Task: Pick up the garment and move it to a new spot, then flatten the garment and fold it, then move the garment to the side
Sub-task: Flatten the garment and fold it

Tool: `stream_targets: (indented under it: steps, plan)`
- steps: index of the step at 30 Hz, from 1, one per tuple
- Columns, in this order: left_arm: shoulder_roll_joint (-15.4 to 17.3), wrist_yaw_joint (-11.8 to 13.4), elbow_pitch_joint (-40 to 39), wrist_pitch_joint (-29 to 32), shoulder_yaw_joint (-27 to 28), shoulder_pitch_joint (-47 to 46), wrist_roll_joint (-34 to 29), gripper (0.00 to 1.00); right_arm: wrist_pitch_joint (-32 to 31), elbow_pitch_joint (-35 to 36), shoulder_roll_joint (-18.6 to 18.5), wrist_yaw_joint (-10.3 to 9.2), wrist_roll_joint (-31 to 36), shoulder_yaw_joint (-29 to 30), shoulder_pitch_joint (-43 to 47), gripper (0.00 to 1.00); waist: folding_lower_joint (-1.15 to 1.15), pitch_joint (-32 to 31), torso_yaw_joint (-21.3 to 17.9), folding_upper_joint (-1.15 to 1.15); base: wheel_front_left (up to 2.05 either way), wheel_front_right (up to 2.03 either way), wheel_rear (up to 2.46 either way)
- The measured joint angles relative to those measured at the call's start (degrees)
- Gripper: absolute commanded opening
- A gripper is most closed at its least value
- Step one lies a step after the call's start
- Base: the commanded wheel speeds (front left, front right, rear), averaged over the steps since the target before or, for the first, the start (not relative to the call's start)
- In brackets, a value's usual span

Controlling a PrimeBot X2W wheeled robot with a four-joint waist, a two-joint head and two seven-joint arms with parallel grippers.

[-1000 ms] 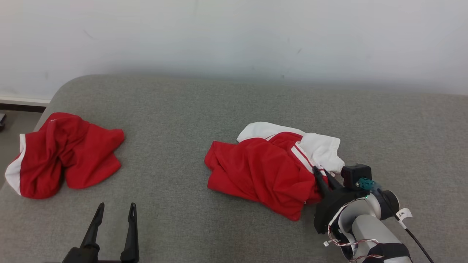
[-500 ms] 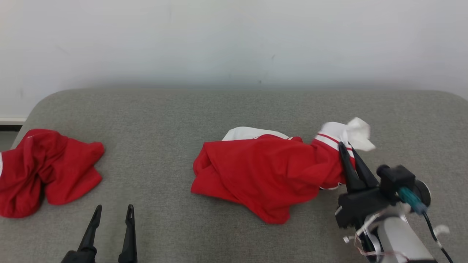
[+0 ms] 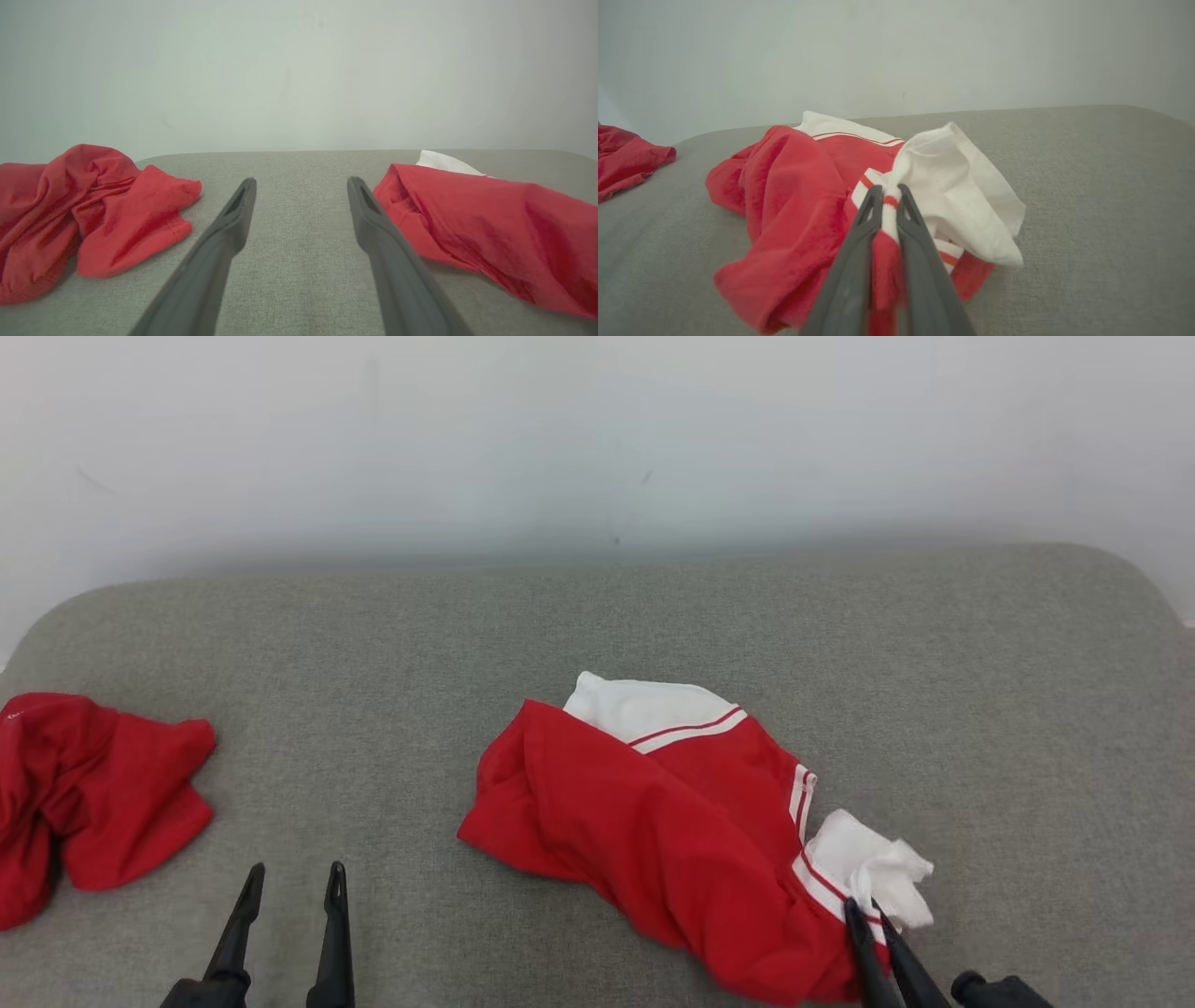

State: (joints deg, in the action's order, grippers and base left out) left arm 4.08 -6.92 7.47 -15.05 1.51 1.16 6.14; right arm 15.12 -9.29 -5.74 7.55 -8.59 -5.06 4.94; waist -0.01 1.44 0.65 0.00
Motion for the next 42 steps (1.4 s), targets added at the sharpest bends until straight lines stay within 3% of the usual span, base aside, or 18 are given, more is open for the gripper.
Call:
stream_targets:
  steps: [1,2,13,20,27,42]
  plan:
    - [0.0,-0.1,0.0,0.0,-0.1,0.0,0.0,1.00,0.0,-0.6,0.2,0.00,0.0,-0.3,0.6,0.85,0.00,0.0,-0.3,0.00,0.00,0.00,0.00]
    - [0.0,-0.1,0.1,0.0,-0.1,0.0,0.0,1.00,0.0,-0.7,0.3,0.00,0.0,-0.5,1.0,1.00,0.00,0.0,-0.5,0.00,0.00,0.00,0.00]
    - [-0.2,-0.2,0.4,0.0,-0.1,0.0,-0.1,1.00,0.0,7.6,-1.1,0.00,0.7,3.6,0.7,1.00,0.00,-0.9,-2.1,0.00,0.00,0.00,0.00]
    - [-0.5,-0.2,1.9,0.0,-4.2,-1.5,0.1,1.00,0.0,10.2,-0.4,0.00,0.6,4.7,0.2,1.00,0.00,-0.6,-2.3,0.00,0.00,0.00,0.00]
    - [0.0,-0.5,9.0,0.0,-9.8,-8.5,2.8,1.00,0.0,10.3,1.1,0.00,0.5,3.2,-1.0,1.00,0.01,0.7,-4.8,0.00,0.00,0.00,0.00]
    - [6.7,-0.6,27.9,0.0,-17.7,-24.0,12.1,1.00,0.0,9.3,2.5,0.00,-0.4,2.8,-4.6,1.00,0.01,6.1,-13.4,0.00,0.00,0.00,0.00]
